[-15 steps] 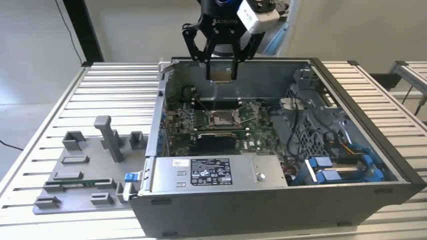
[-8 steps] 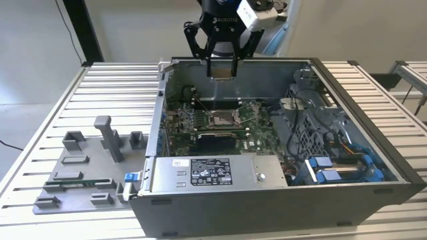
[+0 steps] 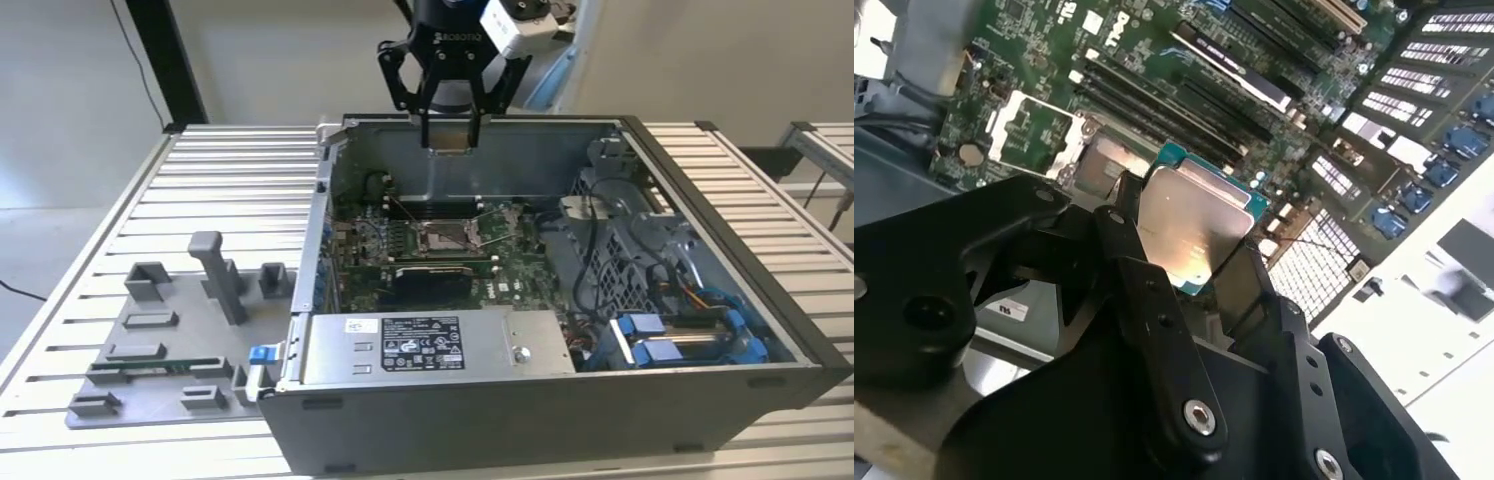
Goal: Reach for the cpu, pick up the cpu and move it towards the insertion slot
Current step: 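Pick up the cpu and move it towards the insertion slot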
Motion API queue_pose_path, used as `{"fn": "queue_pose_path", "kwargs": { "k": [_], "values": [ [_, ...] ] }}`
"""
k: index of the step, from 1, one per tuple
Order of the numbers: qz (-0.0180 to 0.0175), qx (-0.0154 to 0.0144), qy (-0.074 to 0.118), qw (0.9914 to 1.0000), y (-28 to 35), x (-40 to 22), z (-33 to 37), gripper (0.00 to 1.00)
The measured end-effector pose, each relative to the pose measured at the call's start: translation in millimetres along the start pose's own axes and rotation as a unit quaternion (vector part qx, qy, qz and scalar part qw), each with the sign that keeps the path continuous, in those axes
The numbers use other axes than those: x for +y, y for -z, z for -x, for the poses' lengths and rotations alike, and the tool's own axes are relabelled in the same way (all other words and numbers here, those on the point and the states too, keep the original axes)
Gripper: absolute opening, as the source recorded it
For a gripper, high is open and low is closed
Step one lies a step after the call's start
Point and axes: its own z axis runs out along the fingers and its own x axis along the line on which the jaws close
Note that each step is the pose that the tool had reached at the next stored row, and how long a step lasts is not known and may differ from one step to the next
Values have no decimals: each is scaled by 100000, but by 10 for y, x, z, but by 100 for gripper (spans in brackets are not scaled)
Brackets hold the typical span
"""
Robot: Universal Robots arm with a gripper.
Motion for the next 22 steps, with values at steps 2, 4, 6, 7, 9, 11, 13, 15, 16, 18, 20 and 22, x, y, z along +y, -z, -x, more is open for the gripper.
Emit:
{"fn": "queue_pose_path", "kwargs": {
  "k": [2,4,6,7,9,11,13,15,16,18,20,22],
  "values": [
    [-3,0,-53,100000,-13,37,21,0],
    [-3,-1,-96,100000,-25,73,43,0],
    [-5,-1,-155,100000,-37,111,66,0],
    [-5,0,-181,100000,-42,128,76,0],
    [-3,-2,-233,100000,-55,165,98,0],
    [-9,-1,-300,100000,-67,201,118,0],
    [-10,-2,-392,99999,-79,237,135,0],
    [-12,0,-500,99999,-92,270,148,0],
    [-11,0,-559,99998,-99,286,155,0],
    [-15,-2,-690,99998,-114,318,165,0],
    [-16,-1,-852,99996,-130,349,171,0],
    [-21,-1,-981,99995,-142,386,173,0]
  ]
}}
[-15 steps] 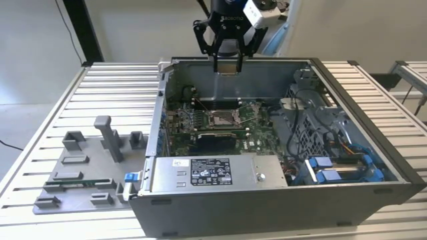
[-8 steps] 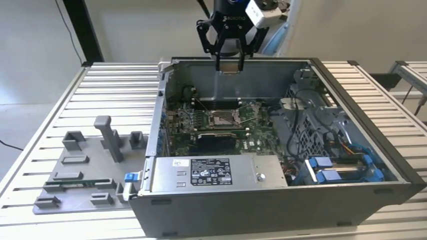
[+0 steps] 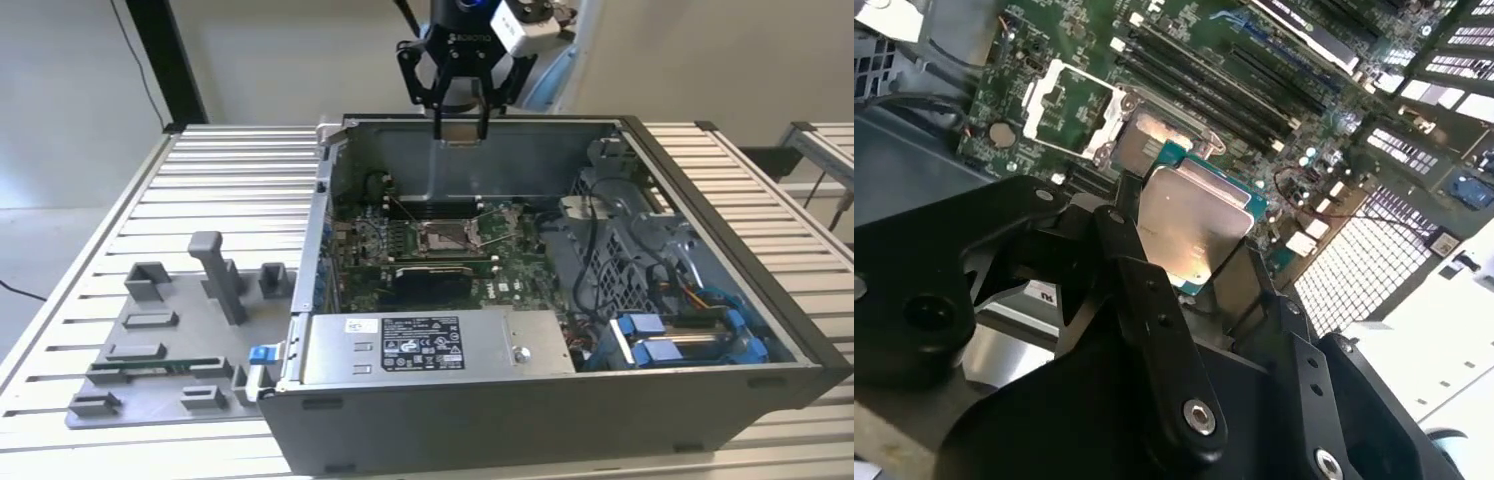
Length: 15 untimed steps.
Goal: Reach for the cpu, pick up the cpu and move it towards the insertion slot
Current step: 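Pick up the cpu and move it towards the insertion slot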
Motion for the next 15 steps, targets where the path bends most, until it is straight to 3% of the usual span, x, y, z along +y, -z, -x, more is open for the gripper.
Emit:
{"fn": "queue_pose_path", "kwargs": {
  "k": [11,15],
  "values": [
    [-19,-3,-555,99998,-50,202,-5,0],
    [-25,1,-631,99998,-52,224,-6,0]
  ]
}}
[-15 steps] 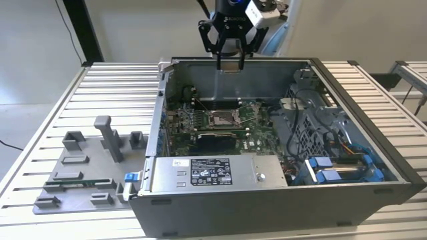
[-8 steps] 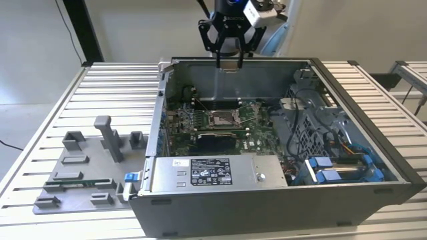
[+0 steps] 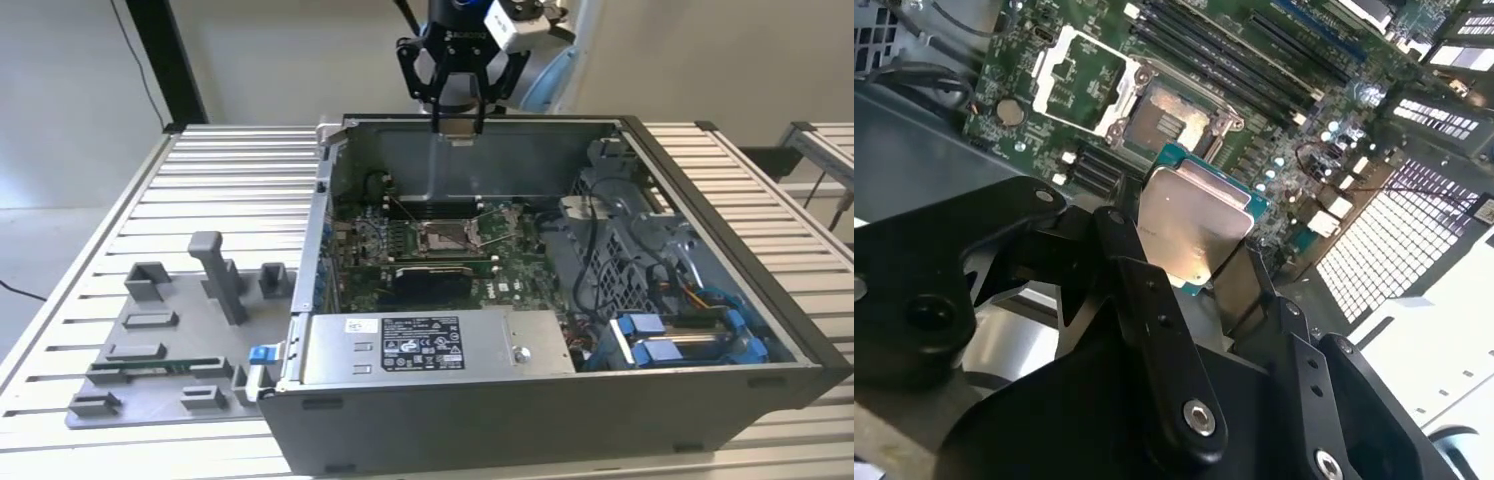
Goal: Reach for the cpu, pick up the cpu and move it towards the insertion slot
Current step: 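Pick up the cpu and move it towards the insertion slot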
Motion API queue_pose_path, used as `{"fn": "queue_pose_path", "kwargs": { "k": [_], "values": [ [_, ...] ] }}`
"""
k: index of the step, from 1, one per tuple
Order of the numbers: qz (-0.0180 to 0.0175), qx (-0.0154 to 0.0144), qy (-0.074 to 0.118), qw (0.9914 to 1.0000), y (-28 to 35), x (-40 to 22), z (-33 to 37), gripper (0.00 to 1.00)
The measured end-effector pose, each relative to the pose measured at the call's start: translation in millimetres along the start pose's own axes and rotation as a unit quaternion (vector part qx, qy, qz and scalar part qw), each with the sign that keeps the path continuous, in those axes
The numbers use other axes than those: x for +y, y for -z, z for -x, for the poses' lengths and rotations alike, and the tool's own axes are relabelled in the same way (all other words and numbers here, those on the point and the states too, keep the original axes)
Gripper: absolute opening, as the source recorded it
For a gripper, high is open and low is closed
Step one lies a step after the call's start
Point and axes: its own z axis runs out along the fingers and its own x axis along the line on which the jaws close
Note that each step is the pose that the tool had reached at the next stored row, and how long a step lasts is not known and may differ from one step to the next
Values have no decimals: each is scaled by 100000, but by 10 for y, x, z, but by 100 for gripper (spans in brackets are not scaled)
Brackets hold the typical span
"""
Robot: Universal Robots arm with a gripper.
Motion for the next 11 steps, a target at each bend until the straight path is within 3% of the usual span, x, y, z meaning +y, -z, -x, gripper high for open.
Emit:
{"fn": "queue_pose_path", "kwargs": {
  "k": [11],
  "values": [
    [4,-3,-1,100000,-1,1,0,0]
  ]
}}
